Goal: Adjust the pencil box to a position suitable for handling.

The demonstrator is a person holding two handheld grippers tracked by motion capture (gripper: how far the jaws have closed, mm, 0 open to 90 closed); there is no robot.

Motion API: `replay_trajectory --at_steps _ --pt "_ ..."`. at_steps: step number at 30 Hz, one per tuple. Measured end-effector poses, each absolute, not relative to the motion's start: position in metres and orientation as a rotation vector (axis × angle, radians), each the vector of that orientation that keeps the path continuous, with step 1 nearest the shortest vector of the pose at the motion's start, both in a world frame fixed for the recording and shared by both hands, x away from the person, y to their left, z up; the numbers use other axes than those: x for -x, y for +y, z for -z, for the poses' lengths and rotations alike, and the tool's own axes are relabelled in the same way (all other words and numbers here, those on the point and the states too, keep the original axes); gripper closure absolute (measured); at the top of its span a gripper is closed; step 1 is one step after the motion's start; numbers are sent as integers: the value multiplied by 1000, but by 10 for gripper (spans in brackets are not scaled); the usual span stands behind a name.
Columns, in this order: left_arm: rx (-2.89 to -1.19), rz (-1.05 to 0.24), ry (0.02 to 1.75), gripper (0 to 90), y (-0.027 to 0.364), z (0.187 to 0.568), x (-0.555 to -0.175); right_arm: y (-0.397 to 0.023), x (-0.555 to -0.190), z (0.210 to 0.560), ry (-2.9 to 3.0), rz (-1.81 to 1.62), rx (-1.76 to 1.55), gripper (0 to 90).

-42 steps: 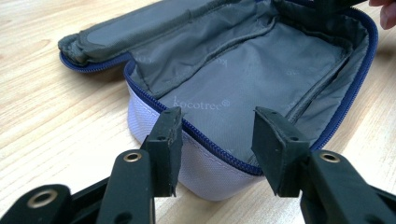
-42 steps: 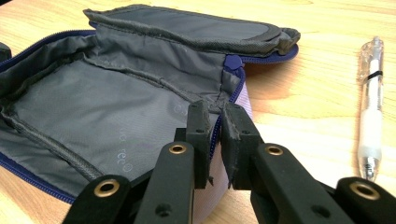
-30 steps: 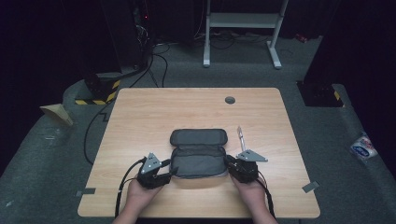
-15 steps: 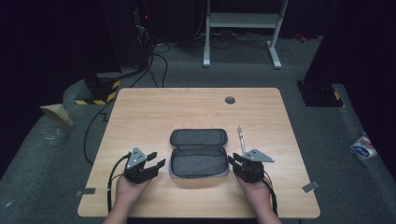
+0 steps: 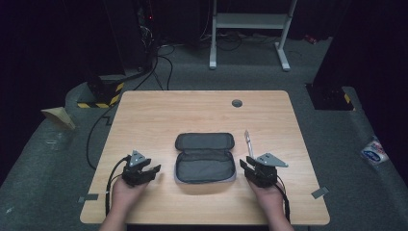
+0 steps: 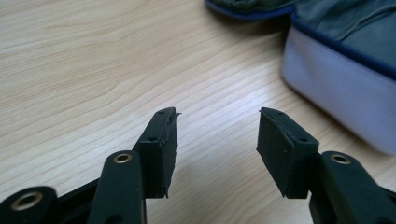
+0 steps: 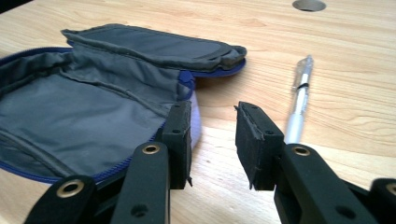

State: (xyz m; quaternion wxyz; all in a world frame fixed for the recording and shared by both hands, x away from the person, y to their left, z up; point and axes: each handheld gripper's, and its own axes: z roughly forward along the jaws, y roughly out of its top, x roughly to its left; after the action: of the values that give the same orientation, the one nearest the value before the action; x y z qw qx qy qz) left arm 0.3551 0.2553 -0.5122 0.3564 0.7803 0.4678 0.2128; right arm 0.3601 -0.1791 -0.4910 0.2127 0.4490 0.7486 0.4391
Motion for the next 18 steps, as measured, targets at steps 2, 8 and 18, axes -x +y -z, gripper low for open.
replay_trajectory --at_steps 2,8,18 --pt "-2020 -553 1213 472 257 514 -356 -182 -362 492 2079 -1212 -1248 651" --pt "-2016 -565 1246 456 262 520 -358 -191 -366 495 2066 -1181 -1270 641" --pt "-2013 -553 1247 426 261 525 -359 -194 -369 497 2067 -1155 -1276 620"
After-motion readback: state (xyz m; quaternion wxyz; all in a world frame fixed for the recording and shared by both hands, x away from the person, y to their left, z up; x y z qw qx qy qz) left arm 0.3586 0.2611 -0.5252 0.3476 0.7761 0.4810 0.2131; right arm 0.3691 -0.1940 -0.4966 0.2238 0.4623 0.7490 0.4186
